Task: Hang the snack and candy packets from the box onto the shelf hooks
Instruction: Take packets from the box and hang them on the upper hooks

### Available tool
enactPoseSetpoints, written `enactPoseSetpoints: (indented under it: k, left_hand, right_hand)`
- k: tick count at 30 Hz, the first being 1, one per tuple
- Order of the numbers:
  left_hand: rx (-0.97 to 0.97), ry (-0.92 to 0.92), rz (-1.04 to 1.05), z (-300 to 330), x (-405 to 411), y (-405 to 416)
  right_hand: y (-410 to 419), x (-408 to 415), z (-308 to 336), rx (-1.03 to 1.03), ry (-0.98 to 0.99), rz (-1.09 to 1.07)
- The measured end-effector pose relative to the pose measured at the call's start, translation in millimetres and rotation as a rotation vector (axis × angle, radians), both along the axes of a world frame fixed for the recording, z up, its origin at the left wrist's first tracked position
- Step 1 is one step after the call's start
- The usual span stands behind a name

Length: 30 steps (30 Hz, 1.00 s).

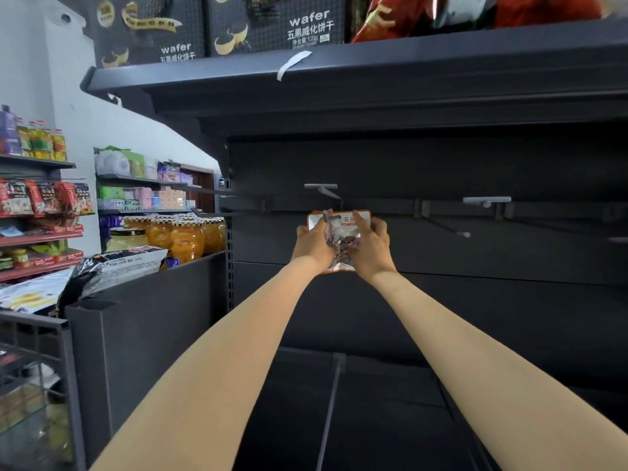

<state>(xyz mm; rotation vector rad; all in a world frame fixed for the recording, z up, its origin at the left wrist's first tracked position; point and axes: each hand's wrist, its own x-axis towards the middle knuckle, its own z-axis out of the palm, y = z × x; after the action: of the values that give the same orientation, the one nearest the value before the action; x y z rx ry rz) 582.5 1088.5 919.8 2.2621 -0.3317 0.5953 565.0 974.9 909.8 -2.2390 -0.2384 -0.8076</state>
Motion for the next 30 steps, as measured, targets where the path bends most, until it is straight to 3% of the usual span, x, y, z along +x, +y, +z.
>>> enactPoseSetpoints:
  k: [4,8,11,16,24,30]
  left_hand:
    - [0.041,-0.027,0.044,3,3,2]
    - [-0.046,-0.101,0.085,-1,-18,4]
    - [-0.056,-0.269,0.08,-13,-49,18]
    - [-0.018,-0.38,0.106,-43,-105,69]
    - [-0.148,-0.178,0.294,-107,-195,197]
    - [-0.137,0.12,0.485,-189,-254,319]
  right_hand:
    - [1,-4,-2,-0.02,0.032,-0.004]
    - [5,-25,-5,0.029,-0.11,-0.078]
    - [14,-48,-5,0.162,-0.222,0.048]
    - [48,-90,-18,0.171,-0.167,0.287]
    - [175,-139,-74,0.117,0.02,0.581]
    - [291,-174,-147,0.018,0.249,0.689]
